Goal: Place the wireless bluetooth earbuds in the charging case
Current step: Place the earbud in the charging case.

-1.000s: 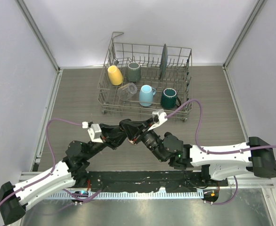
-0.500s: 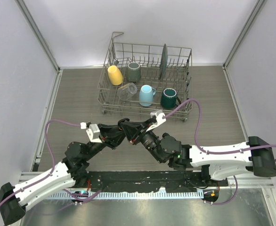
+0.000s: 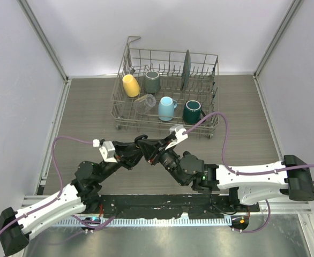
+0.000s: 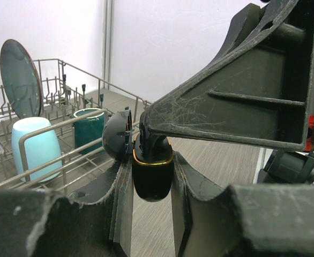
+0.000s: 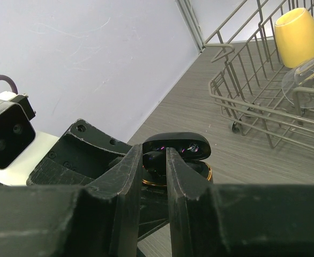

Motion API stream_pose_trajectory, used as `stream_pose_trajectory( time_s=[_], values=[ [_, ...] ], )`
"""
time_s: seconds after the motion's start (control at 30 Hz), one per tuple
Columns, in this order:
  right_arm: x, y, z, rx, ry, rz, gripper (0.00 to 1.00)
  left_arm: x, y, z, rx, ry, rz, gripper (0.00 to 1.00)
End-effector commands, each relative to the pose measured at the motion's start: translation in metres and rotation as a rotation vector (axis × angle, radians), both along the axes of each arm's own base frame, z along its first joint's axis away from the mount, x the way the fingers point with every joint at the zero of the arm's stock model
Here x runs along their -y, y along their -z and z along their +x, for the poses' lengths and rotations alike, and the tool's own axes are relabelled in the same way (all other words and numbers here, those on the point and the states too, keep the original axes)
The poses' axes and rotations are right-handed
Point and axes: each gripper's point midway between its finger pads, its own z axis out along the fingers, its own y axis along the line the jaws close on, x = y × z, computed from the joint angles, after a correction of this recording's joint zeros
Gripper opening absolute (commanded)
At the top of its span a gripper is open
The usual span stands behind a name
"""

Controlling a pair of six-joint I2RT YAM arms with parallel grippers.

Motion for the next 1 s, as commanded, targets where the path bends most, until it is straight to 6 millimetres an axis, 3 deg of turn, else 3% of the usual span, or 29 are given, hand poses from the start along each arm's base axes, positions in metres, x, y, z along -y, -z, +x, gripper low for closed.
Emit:
stream_pose_trajectory(
  time_s=[0.0,0.17,0.27,0.67,0.87,0.97],
  values=[
    [0.007,-0.006,0.004,0.003,0.046,-0.034,0.01,-0.014,-0.049,-0.007,0.112,-0.022,-0.130,0.00],
    [0.006,-0.012,0.005,0.001,0.045,-0.036,0.02,-0.014,-0.050,-0.009,0.118,-0.013,-0.124,0.00],
    [0.006,-0.014,0.004,-0.008,0.042,-0.028,0.09,-0.011,-0.051,-0.012,0.128,0.004,-0.096,0.00],
    [0.002,-0.015,0.001,-0.043,0.025,-0.022,0.19,-0.011,-0.053,-0.015,0.141,0.015,-0.087,0.00],
    [0.001,-0.018,0.002,-0.061,0.029,-0.015,0.27,-0.011,-0.052,-0.015,0.138,0.016,-0.085,0.00],
    [0.003,-0.020,0.003,-0.069,0.039,-0.012,0.38,-0.011,-0.052,-0.016,0.138,0.016,-0.085,0.00]
  ],
)
